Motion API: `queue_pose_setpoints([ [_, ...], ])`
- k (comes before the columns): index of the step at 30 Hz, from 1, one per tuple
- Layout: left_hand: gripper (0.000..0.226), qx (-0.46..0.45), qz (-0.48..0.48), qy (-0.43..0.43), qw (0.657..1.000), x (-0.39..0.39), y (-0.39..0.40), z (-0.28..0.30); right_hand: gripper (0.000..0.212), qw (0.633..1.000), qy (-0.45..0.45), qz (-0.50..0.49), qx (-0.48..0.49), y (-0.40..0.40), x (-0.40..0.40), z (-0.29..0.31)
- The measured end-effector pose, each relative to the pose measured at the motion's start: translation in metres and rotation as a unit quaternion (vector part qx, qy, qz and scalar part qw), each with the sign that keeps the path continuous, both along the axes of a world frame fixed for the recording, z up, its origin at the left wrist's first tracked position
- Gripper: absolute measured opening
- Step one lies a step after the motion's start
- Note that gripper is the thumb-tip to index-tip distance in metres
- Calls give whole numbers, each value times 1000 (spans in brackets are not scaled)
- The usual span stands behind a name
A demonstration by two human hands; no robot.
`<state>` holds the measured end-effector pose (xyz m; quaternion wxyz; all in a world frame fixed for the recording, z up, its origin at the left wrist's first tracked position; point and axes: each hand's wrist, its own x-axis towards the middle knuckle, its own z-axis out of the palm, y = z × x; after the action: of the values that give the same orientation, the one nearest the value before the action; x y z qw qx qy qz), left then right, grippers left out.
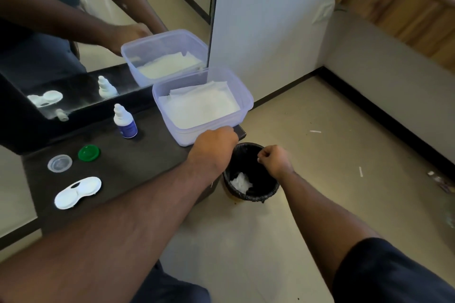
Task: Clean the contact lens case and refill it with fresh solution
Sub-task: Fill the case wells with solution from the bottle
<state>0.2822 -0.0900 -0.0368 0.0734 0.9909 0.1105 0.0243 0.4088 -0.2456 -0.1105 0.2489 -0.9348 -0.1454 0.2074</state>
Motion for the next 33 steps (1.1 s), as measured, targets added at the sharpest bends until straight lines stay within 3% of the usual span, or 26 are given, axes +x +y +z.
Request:
queue_pose_setpoints([
  [5,33,-45,29,29,998,-14,-6,15,14,997,-28,59,49,13,-40,38],
  [10,30,-94,77,37,992,-55,-2,27,12,989,-42,115,83,25,-75,67],
  [15,19,-47,89,71,992,-113,18,44,8,966,-26,157,203,46,-124,102],
  [19,18,-84,205,-36,975,-156,60,55,17,932,-17,184,311,87,-163,113],
  [23,18,-161,292,-153,930,-177,93,73,24,934,17,181,308,138,-188,107],
  [27,19,-214,305,-229,899,-177,109,82,34,941,30,130,311,171,-198,101],
  [33,42,-337,262,-233,874,-155,123,76,40,939,33,143,312,199,-193,99],
])
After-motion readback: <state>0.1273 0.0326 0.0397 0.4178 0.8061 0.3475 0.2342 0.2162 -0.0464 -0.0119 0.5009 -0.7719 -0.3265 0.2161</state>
